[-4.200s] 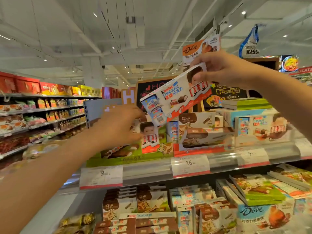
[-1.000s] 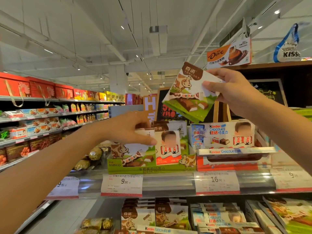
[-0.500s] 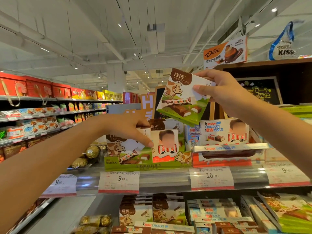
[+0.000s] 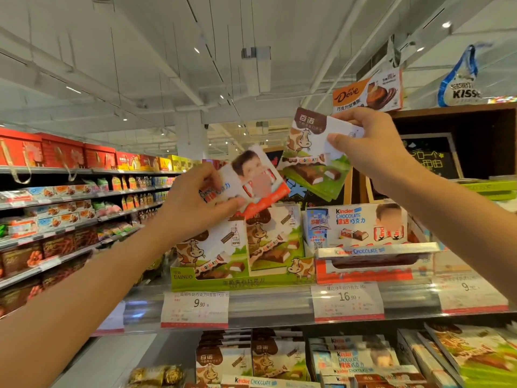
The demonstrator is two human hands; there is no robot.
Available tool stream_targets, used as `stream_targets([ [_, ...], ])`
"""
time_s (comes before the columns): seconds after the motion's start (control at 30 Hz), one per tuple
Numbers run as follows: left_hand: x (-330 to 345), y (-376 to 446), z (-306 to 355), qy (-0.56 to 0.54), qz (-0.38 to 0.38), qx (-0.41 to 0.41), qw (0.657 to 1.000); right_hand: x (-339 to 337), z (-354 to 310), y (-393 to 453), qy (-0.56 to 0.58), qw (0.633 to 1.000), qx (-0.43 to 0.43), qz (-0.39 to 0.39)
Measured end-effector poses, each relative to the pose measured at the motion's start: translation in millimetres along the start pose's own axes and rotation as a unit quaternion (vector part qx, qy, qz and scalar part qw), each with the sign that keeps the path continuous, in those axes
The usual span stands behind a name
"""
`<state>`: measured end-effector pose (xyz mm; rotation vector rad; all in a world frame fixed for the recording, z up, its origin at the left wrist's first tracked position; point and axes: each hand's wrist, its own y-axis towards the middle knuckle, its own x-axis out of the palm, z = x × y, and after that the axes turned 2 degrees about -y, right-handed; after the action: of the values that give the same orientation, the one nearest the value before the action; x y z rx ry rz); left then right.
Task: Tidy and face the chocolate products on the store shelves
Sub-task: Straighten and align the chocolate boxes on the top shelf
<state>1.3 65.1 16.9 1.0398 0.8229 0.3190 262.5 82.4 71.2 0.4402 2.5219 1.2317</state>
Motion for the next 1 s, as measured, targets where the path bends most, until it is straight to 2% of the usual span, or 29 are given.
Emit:
stream_targets([
  [0.07, 4, 1, 0, 0.009, 0.062, 0.018, 0.998, 1, -1, -2, -0.028, 0.999, 0.009, -0.039],
  [0.2, 4, 2, 4, 0.022, 0.150, 0.082, 0.985, 15, -3, -19, -0.049, 0.985, 0.027, -0.165],
  [0.37, -1, 12, 20, 0.014, 0.177, 0.136, 0.975, 43, 9, -39, -0.077, 0.968, 0.004, -0.239],
  [0.47, -6, 17, 34, 0.017, 0.159, 0.162, 0.974, 53, 15, -40, -0.130, 0.958, -0.023, -0.254],
  [0.6, -6, 20, 51, -0.011, 0.077, 0.144, 0.986, 53, 14, -37, -0.139, 0.932, -0.088, -0.323],
  [0.67, -4, 22, 56, -0.020, 0.036, 0.137, 0.990, 54, 16, -40, -0.133, 0.925, -0.085, -0.346],
  [0.83, 6, 20, 54, -0.019, -0.021, 0.124, 0.992, 52, 39, -35, -0.284, 0.878, -0.104, -0.372],
  [0.87, 10, 19, 51, -0.015, -0.025, 0.119, 0.992, 47, 39, -33, -0.268, 0.882, -0.082, -0.380],
  [0.93, 18, 17, 45, -0.018, -0.026, 0.101, 0.994, 31, 32, -28, -0.167, 0.914, -0.024, -0.369],
  [1.0, 24, 18, 42, -0.035, -0.023, 0.083, 0.996, 6, 20, -18, -0.101, 0.948, 0.001, -0.303],
])
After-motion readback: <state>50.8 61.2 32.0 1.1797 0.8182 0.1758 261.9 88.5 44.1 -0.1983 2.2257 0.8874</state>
